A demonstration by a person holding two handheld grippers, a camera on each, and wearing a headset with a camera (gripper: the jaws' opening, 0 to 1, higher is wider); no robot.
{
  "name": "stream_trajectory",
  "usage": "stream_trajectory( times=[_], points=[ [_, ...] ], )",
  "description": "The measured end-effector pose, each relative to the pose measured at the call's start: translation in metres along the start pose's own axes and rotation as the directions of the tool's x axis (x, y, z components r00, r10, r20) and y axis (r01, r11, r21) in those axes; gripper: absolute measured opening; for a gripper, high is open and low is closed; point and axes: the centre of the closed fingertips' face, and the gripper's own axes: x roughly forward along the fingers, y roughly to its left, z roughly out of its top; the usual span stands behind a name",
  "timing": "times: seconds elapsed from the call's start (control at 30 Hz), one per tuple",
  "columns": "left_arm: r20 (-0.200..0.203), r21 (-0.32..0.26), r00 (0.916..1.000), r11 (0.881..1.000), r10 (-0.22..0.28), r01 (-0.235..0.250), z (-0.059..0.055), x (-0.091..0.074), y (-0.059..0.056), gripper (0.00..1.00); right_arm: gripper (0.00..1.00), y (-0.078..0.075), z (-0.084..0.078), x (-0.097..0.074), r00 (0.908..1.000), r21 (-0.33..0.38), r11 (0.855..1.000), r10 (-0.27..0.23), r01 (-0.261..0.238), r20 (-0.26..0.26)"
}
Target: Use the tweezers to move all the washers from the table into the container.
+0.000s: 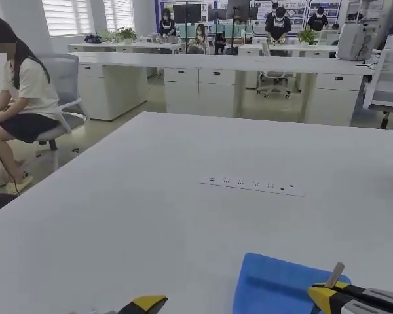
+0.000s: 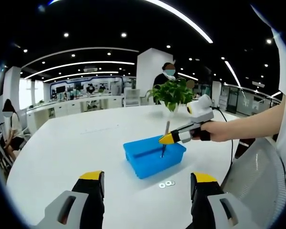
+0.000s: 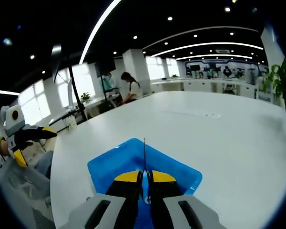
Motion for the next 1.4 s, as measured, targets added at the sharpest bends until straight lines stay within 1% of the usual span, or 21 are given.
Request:
stream_trajectory(
  times=[0.2,0.3,0.47,0.6,0.7,0.77,0.87,0.9,1.0,1.17,1.27,1.37,1.4],
  points=[
    [0.002,0.003,1.0000,1.000,0.000,0.000,0.001,0.000,0.000,0.75,0.04,-0.001,0.005,-0.005,0.9998,0.012,1.000,-0.003,0.003,0.022],
    [0.001,0.002,1.0000,1.000,0.003,-0.003,0.000,0.000,0.000,0.75,0.04,0.002,0.010,-0.009,0.9992,0.017,1.000,0.000,-0.001,0.040],
    [0.001,0.003,1.0000,1.000,0.004,-0.004,0.001,0.000,0.001,0.74,0.04,0.011,0.021,-0.017,0.9961,0.039,0.999,0.017,-0.020,0.087],
    [0.000,0.002,1.0000,1.000,0.005,-0.005,0.000,0.000,0.001,0.74,0.04,0.019,0.031,-0.025,0.9908,0.074,0.996,0.031,-0.041,0.132],
    [0.002,0.000,1.0000,1.000,0.001,-0.001,0.001,0.000,0.000,0.74,0.04,0.025,0.040,-0.031,0.9827,0.107,0.992,0.043,-0.063,0.180],
    [-0.001,0.004,1.0000,1.000,0.002,-0.002,0.000,0.000,0.000,0.74,0.04,0.030,0.045,-0.035,0.9780,0.125,0.989,0.052,-0.078,0.202],
    [0.000,0.003,1.0000,1.000,-0.001,0.001,0.000,0.000,0.000,0.74,0.04,0.036,0.048,-0.038,0.9742,0.135,0.986,0.063,-0.093,0.217],
    [0.000,0.003,1.0000,1.000,-0.001,0.001,0.000,0.000,0.000,0.74,0.04,0.040,0.048,-0.039,0.9723,0.143,0.984,0.073,-0.107,0.222],
    [0.000,0.003,1.0000,1.000,-0.002,0.002,0.000,0.000,-0.001,0.74,0.04,0.049,0.046,-0.041,0.9696,0.167,0.976,0.101,-0.140,0.223],
    [-0.001,0.002,1.0000,1.000,-0.002,0.002,0.000,0.000,-0.001,0.73,0.04,0.066,0.035,-0.039,0.9672,0.197,0.964,0.138,-0.181,0.214],
    [0.000,0.000,1.0000,1.000,-0.004,0.004,0.000,0.000,-0.001,0.73,0.04,0.080,0.023,-0.035,0.9684,0.191,0.960,0.171,-0.205,0.182],
    [-0.002,0.001,1.0000,1.000,-0.005,0.005,0.000,0.000,-0.001,0.73,0.04,0.090,0.014,-0.031,0.9689,0.180,0.959,0.193,-0.220,0.155],
    [-0.002,0.002,1.0000,1.000,-0.006,0.006,0.000,0.000,-0.001,0.73,0.04,0.091,0.009,-0.028,0.9691,0.169,0.959,0.206,-0.228,0.135]
  ],
)
